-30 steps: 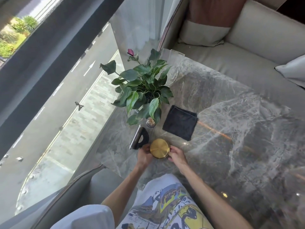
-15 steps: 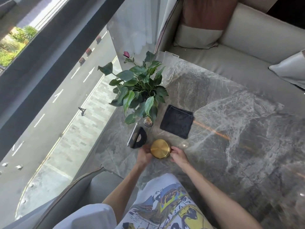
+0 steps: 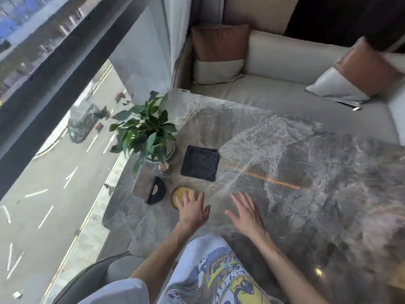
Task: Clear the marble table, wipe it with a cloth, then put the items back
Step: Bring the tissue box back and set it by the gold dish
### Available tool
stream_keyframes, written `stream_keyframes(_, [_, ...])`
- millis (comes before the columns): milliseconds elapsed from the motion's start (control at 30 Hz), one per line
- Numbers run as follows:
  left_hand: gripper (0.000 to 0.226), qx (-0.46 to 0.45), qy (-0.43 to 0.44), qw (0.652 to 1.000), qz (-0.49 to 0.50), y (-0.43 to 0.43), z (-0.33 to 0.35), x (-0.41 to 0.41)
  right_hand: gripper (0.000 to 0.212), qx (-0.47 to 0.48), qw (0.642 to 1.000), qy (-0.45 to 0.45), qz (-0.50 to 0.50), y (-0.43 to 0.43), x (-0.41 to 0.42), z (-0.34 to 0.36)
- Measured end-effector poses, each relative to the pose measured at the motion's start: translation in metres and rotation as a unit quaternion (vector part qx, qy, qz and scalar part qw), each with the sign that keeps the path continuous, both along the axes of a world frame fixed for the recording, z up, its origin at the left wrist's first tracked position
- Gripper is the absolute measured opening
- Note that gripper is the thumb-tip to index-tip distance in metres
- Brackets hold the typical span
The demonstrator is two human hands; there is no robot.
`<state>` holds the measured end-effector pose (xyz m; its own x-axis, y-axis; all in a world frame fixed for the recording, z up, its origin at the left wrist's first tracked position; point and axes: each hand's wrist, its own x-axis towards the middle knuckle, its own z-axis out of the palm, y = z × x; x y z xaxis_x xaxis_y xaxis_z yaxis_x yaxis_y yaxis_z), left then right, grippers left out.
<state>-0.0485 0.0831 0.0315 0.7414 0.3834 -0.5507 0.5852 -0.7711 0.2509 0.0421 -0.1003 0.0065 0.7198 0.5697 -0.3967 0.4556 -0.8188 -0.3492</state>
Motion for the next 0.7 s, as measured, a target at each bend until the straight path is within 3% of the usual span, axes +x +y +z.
stream_keyframes(133, [0.056, 0.012, 0.009, 0.999, -0.040, -0.079, 0.005, 0.009, 0.087, 0.010, 0.998, 0.007, -0.061, -0.093, 0.000, 0.003])
stream_keyframes(267, [0.050, 0.032, 0.032, 0.995, -0.090, -0.171, 0.004, 0.015, 0.075, 0.007, 0.987, 0.078, -0.141, -0.195, -0.002, 0.010])
stream_keyframes(367, [0.048, 0.040, 0.040, 0.990, -0.127, -0.236, -0.002, 0.021, 0.083, 0.034, 0.968, 0.141, -0.205, -0.258, -0.003, 0.015])
stream_keyframes(500, [0.079, 0.028, 0.024, 0.982, -0.184, -0.310, 0.007, 0.040, 0.063, 0.124, 0.915, 0.226, -0.311, -0.327, -0.008, 0.018])
stream_keyframes(600, [0.059, -0.013, 0.019, 0.978, -0.208, -0.349, 0.007, 0.053, 0.073, 0.153, 0.876, 0.267, -0.371, -0.363, -0.015, 0.005])
stream_keyframes(700, [0.046, -0.119, 0.046, 0.973, -0.195, -0.379, 0.009, 0.071, 0.052, 0.219, 0.810, 0.291, -0.460, -0.401, -0.029, 0.001])
